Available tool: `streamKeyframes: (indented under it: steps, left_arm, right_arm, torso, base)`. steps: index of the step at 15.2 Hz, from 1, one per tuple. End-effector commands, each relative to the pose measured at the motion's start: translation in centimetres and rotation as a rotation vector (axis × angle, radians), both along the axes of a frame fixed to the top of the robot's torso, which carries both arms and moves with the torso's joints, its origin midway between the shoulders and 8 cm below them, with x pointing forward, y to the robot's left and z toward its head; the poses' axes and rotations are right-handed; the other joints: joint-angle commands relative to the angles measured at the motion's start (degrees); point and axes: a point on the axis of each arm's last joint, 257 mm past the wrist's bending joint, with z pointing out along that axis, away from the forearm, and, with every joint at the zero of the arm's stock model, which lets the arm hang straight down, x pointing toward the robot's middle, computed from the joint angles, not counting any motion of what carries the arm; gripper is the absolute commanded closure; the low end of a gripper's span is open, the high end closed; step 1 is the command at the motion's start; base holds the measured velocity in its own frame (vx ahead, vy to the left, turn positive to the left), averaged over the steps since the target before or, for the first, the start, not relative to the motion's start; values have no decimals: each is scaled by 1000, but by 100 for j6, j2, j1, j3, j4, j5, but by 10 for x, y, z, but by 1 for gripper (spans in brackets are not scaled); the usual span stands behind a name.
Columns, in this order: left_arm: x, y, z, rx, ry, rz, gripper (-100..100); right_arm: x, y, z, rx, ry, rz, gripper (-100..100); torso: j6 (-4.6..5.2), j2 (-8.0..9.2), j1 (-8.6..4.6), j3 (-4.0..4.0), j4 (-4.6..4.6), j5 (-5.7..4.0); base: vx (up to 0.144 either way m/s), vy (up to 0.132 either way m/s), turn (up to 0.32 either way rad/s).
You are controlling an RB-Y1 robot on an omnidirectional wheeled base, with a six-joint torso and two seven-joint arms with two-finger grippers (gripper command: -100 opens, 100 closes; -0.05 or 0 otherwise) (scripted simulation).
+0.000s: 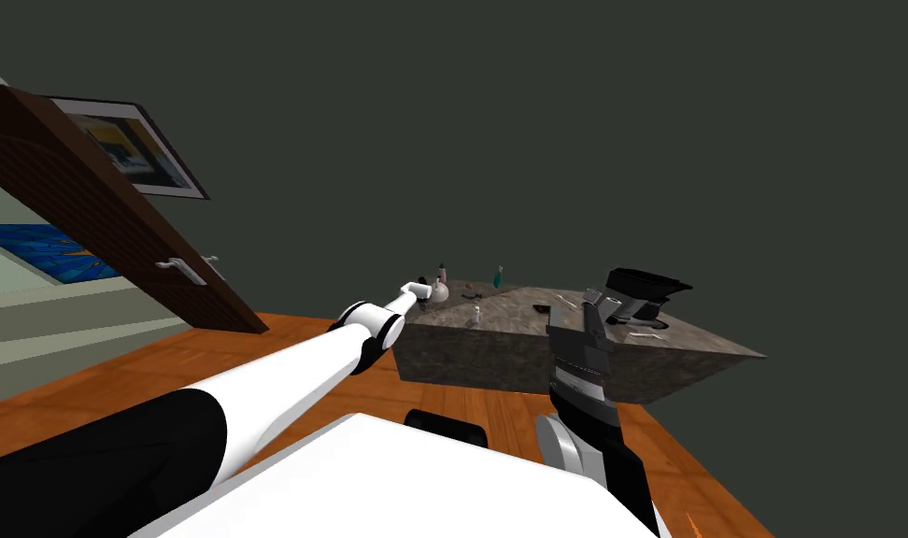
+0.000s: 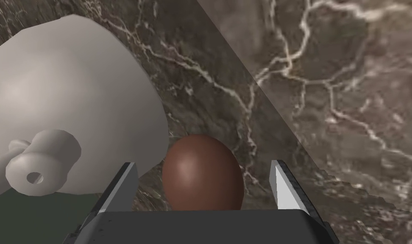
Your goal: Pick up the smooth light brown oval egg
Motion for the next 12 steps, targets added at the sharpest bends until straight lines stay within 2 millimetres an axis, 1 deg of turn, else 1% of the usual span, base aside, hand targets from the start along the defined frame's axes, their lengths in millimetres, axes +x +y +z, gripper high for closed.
streamKeyframes:
  steps: [1, 5, 6, 7, 11, 12]
  left_arm:
    - [0, -12, 0, -1, -4, -14, -100]
    - [-4, -53, -3, -4, -12, -64, -100]
    - [-3, -40, -1, -3, -12, -50, -100]
    - [-3, -42, 0, -3, -11, -52, 100]
    - [-3, -42, 0, -4, -11, -52, 100]
    - [-2, -32, -2, -2, -8, -40, 100]
  right_arm:
    - [0, 0, 0, 0, 0, 0, 0]
    - [0, 0, 0, 0, 0, 0, 0]
    - [0, 0, 0, 0, 0, 0, 0]
    - [0, 0, 0, 0, 0, 0, 0]
    - [0, 0, 0, 0, 0, 0, 0]
    - [0, 0, 0, 0, 0, 0, 0]
  torso:
    - [0, 0, 0, 0, 0, 0]
    - [-4, -11, 5, -5, -2, 1]
    - [-3, -14, 5, -7, -2, 1]
    - [-1, -10, 4, -6, -2, 1]
    - [1, 1, 0, -1, -3, 0]
    - [1, 1, 0, -1, -2, 0]
  base:
    - [23, 10, 63]
    - [54, 20, 184]
    - [41, 10, 59]
    - [15, 3, 0]
    - [2, 0, 1]
    - [-17, -8, -118]
